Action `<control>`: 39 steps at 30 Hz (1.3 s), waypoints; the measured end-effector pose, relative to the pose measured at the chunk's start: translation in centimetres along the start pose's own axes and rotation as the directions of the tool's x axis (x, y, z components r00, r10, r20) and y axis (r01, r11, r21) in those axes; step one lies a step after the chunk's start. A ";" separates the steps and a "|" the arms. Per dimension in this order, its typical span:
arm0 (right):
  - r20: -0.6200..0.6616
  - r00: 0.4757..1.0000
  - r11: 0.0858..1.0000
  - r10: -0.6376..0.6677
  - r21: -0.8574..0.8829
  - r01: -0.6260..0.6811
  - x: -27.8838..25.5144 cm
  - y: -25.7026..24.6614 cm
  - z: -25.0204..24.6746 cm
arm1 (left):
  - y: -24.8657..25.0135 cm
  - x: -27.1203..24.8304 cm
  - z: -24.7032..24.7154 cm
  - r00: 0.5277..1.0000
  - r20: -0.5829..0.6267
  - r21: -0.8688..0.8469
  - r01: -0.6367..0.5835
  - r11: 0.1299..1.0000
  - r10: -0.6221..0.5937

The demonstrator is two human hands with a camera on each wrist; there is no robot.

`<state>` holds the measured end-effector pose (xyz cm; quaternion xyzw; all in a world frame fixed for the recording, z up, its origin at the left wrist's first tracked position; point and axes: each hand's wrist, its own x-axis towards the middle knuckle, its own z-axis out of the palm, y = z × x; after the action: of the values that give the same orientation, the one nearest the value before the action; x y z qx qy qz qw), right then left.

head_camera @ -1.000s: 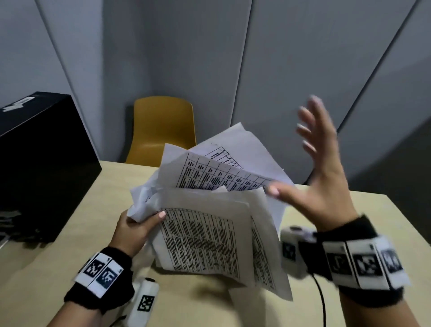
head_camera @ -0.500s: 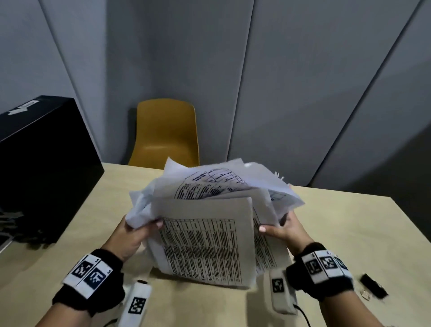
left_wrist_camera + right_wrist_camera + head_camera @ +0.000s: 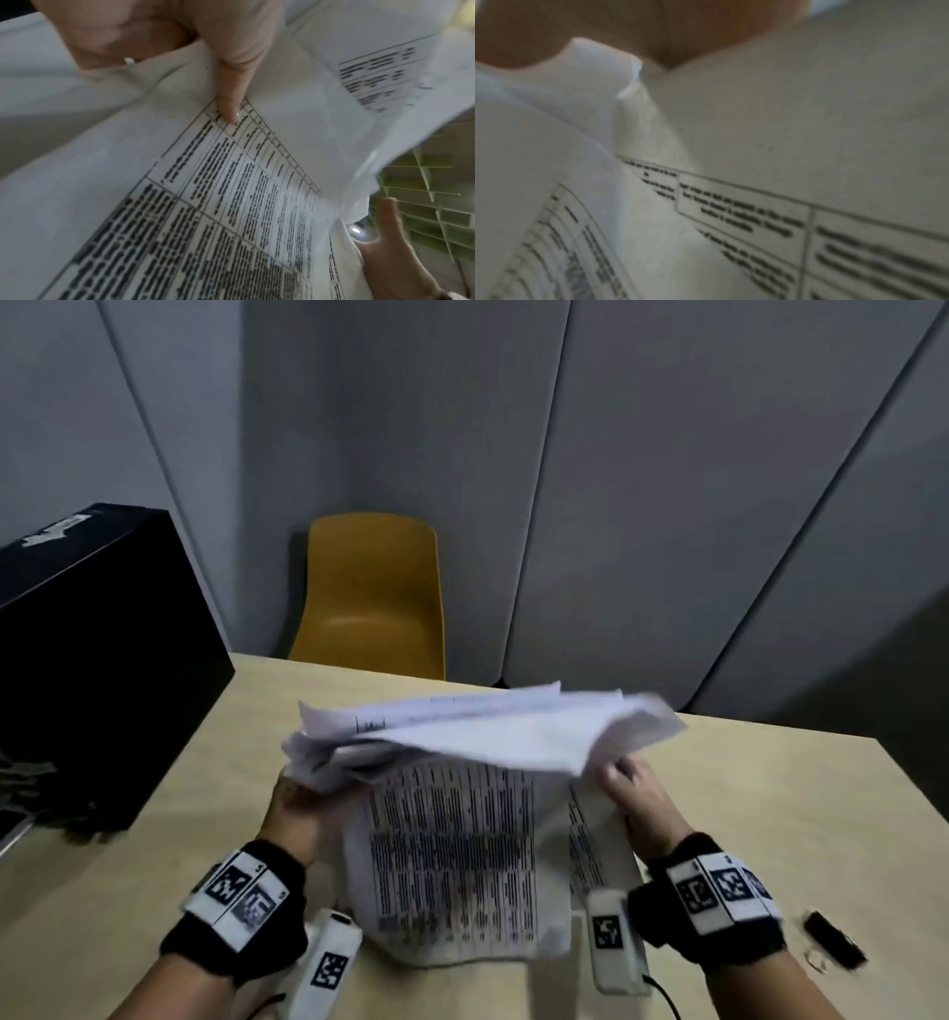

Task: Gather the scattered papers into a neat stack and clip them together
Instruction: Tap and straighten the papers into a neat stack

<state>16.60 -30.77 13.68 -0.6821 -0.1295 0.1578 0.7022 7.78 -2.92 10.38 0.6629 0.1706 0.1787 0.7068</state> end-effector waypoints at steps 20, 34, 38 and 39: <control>-0.090 0.994 0.994 -0.065 -0.092 0.056 -3.2 1.7 0.2 | 0.5 -0.8 1.6 0.989 0.054 -0.176 -0.128 0.976 0.140; -0.297 0.950 0.995 -0.098 0.005 0.104 -1.0 2.8 0.2 | -1.6 0.5 -1.5 0.933 -0.233 0.243 -0.217 0.945 0.274; -0.237 0.959 0.987 -0.155 0.008 0.161 -0.6 2.3 0.5 | -6.3 -0.2 -1.7 0.979 -0.181 0.220 0.136 0.966 -0.097; -0.233 0.957 0.984 -0.174 0.001 0.179 -0.7 2.0 0.6 | -6.6 -0.3 -1.9 0.975 -0.171 0.157 0.170 0.973 -0.143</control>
<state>15.60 -30.43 11.74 -0.6738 -0.1052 0.0152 0.7312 6.75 -1.80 3.66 0.6891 0.2928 0.1594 0.6435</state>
